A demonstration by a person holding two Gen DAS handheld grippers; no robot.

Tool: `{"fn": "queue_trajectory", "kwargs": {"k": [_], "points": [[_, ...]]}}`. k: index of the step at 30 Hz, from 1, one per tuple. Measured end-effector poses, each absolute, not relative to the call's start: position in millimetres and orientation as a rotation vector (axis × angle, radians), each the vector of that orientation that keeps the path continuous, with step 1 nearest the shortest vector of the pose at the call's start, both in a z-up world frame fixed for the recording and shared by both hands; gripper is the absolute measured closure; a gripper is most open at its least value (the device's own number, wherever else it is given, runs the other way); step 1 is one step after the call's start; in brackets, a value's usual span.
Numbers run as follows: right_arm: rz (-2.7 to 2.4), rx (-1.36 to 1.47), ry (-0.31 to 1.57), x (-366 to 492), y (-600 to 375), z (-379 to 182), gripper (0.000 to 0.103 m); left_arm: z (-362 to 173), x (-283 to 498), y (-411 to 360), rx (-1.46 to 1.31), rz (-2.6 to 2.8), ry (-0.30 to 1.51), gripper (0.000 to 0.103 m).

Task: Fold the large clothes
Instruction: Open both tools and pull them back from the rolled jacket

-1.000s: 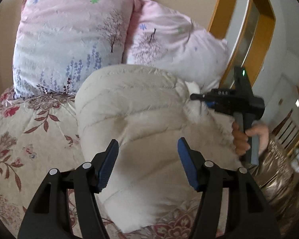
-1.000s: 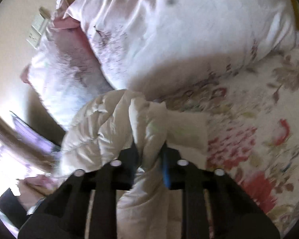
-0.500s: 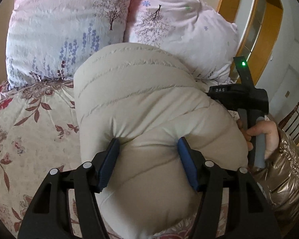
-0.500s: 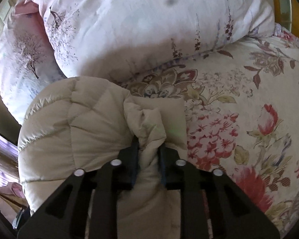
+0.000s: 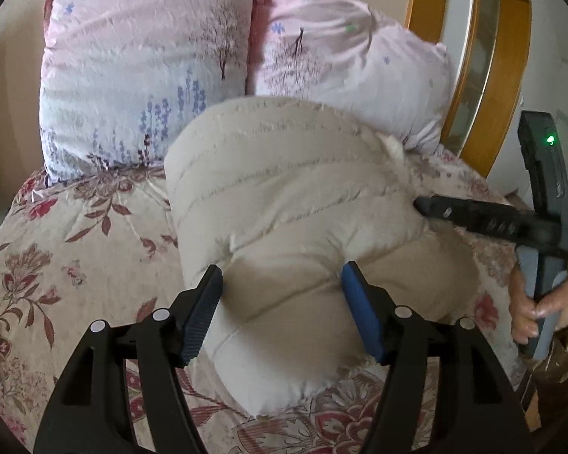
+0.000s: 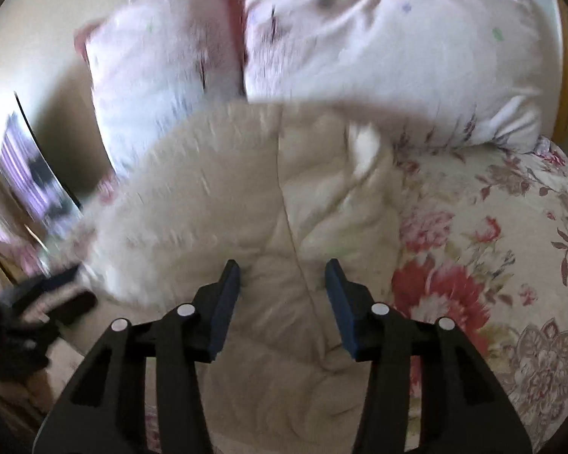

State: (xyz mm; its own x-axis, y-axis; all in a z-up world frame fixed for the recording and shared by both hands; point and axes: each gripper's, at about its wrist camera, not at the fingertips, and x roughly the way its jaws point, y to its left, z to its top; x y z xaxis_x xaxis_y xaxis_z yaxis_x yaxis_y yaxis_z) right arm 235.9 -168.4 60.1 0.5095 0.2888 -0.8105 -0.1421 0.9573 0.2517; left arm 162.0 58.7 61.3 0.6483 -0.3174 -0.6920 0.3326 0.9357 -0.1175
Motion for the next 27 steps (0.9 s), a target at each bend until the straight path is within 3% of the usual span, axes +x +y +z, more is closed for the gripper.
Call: {"fn": "queue_trajectory", "kwargs": {"k": [8,13,22,26,27], "points": [[0.228,0.207,1.081,253,-172,22,0.055,48,174,44,0.071,-0.331,0.799,0.028],[0.260,0.189,0.971,210,-179,58,0.054,63,151,54,0.044,-0.306,0.713,0.001],[0.268,0.150,0.998,169,-172,54,0.053,76,108,71,-0.046,-0.269,0.652,0.001],[0.243,0.127,1.025,171,-166,43,0.048,68,99,71,-0.053,-0.248,0.680,0.001],[0.233,0.122,1.009,167,-166,48,0.043,66,97,72,-0.055,-0.239,0.687,0.001]]}}
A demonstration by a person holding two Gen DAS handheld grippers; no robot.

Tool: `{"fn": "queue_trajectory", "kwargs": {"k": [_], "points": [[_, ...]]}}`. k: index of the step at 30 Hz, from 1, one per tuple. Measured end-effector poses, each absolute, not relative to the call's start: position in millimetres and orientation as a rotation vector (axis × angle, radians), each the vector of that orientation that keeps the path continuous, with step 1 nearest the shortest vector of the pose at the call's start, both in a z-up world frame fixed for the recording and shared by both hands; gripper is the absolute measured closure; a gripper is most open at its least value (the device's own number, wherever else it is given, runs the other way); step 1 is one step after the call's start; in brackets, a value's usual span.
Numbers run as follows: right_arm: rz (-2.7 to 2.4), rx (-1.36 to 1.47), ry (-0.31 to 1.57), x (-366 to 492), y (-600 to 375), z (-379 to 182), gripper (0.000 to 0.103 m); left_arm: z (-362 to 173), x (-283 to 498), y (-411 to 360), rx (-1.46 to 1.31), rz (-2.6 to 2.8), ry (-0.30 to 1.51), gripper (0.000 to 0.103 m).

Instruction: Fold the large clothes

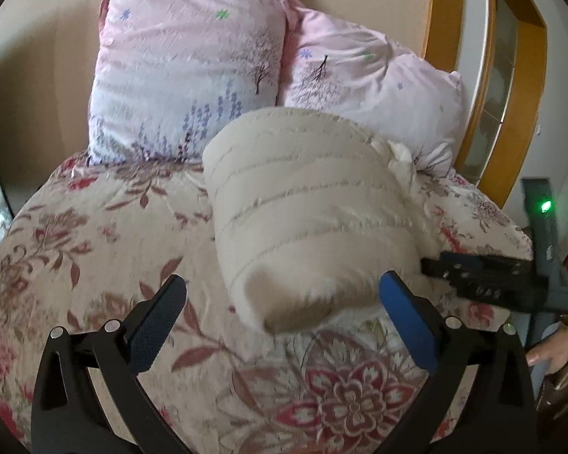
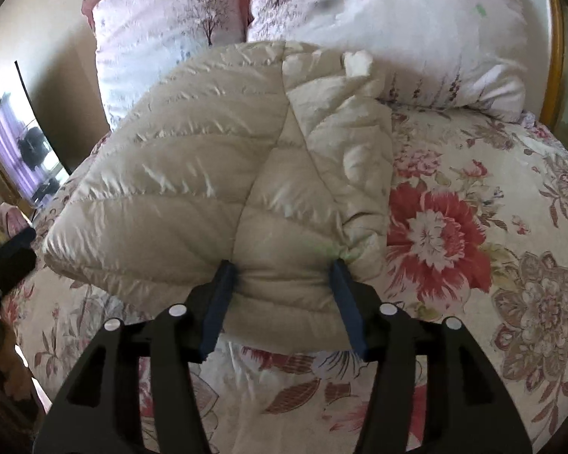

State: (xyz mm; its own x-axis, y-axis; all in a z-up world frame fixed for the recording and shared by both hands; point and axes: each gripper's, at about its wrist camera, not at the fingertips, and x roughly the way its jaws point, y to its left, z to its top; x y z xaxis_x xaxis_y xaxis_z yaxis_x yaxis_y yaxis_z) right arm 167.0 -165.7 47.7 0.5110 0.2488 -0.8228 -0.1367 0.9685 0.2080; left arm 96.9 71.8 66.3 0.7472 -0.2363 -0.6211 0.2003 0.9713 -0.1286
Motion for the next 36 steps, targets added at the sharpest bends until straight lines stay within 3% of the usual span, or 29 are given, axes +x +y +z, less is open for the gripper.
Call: {"fn": "queue_trajectory", "kwargs": {"k": [1,3,6,36], "points": [[0.227,0.115,0.999,165,-166,51,0.037,64,95,73,-0.060,-0.224,0.699,0.001],[0.194,0.085,0.962,154,-164,62,0.011,60,92,74,-0.068,-0.196,0.720,0.001],[0.171,0.057,0.921,138,-162,75,0.002,55,89,75,-0.052,-0.142,0.760,0.001],[0.152,-0.024,1.106,110,-139,51,0.002,19,91,60,0.048,-0.042,0.999,0.001]]}}
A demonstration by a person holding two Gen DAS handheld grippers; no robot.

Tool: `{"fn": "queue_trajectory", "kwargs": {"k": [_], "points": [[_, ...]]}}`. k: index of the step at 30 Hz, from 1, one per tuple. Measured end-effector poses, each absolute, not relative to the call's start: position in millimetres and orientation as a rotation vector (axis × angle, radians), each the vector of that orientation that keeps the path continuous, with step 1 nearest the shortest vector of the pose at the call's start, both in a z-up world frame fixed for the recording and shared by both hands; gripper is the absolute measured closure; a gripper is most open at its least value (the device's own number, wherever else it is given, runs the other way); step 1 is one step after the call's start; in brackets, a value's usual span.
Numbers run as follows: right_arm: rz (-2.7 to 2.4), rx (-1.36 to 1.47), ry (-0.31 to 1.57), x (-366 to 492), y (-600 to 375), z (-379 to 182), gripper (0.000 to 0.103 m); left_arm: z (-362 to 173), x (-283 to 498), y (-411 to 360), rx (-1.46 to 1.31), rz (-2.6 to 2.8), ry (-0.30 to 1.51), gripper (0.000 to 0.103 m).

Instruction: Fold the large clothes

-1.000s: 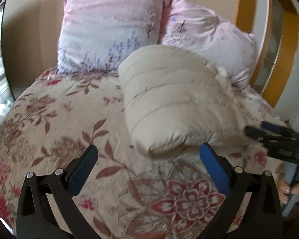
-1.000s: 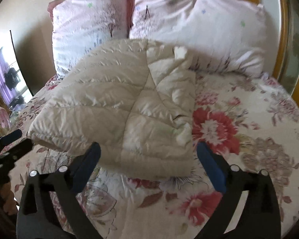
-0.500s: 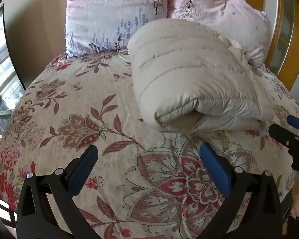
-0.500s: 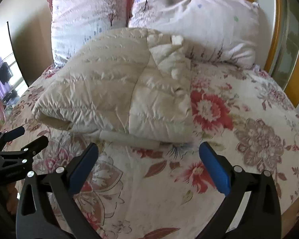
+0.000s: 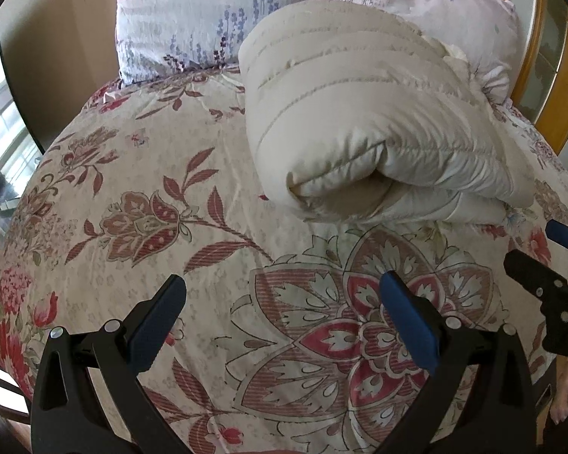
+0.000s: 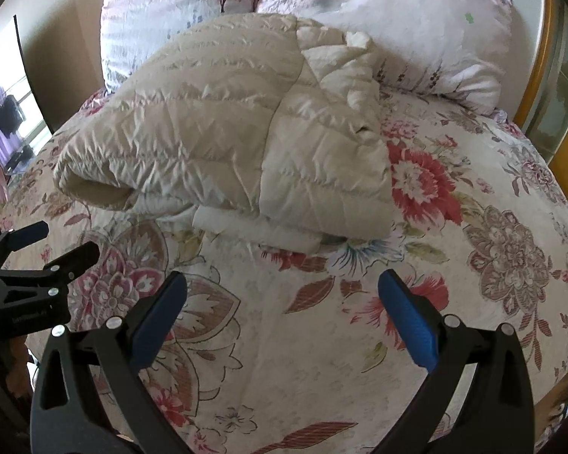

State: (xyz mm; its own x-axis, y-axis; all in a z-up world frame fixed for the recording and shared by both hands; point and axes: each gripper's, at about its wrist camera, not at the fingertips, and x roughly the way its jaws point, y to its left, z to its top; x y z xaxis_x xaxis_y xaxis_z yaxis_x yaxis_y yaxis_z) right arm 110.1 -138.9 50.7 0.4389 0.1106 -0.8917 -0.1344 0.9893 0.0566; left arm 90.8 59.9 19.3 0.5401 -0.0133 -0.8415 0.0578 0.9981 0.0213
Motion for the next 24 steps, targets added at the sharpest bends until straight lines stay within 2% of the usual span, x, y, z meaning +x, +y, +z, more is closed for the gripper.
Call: {"fn": "queue_trajectory", "kwargs": {"k": [24], "points": [[0.147,-0.012,1.139,114.7,-136.8,41.2,0.002,13.9,94.4,61.5,0.047,-0.045,1.022,0.001]]}}
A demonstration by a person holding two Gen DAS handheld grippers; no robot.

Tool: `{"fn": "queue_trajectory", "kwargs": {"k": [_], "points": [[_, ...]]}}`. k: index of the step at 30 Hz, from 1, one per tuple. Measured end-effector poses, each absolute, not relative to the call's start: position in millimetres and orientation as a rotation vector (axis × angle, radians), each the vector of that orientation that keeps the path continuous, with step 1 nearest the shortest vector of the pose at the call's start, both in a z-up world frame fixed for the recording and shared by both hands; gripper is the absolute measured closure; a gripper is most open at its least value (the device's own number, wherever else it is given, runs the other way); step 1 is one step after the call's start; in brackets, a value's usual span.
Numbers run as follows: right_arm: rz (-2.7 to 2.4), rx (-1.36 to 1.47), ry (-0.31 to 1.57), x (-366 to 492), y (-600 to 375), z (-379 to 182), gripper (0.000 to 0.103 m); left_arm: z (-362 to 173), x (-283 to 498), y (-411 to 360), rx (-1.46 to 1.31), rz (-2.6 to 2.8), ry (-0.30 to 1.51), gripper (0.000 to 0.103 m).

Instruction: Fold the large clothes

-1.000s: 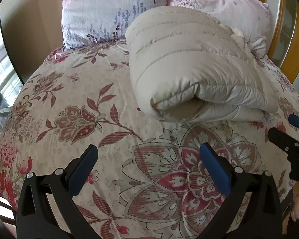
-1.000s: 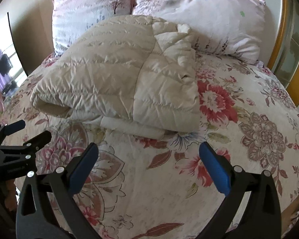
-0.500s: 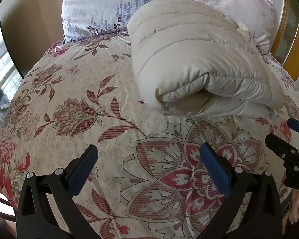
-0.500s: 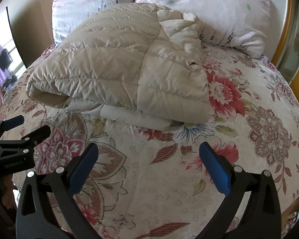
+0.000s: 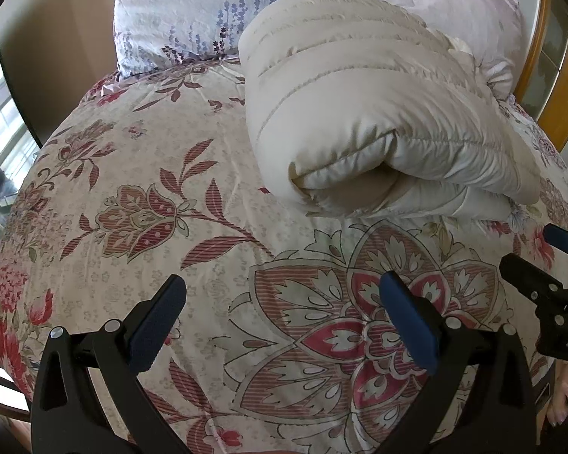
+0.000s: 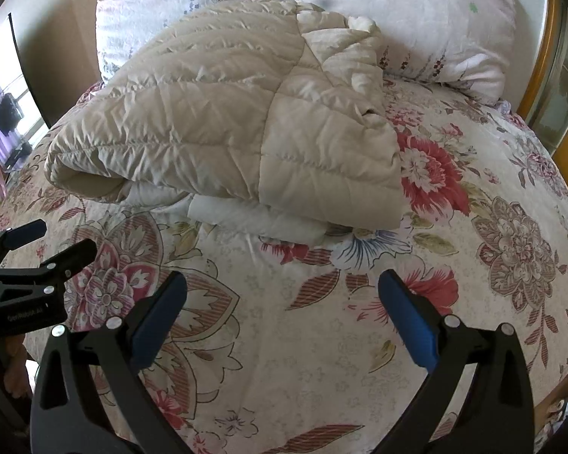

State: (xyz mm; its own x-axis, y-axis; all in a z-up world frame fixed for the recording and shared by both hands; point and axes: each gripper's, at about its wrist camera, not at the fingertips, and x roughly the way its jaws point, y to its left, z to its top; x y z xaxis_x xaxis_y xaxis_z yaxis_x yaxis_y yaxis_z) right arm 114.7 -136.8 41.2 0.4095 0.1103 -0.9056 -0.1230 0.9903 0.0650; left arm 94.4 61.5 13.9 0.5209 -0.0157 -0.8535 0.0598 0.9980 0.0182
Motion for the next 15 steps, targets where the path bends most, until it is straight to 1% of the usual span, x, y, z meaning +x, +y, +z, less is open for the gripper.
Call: {"fn": "queue_trajectory", "kwargs": {"k": [15], "points": [[0.143,-0.007,1.145,115.2,-135.1,38.9,0.002,10.8,93.5,59.8,0.044,-0.045,1.026,0.001]]}}
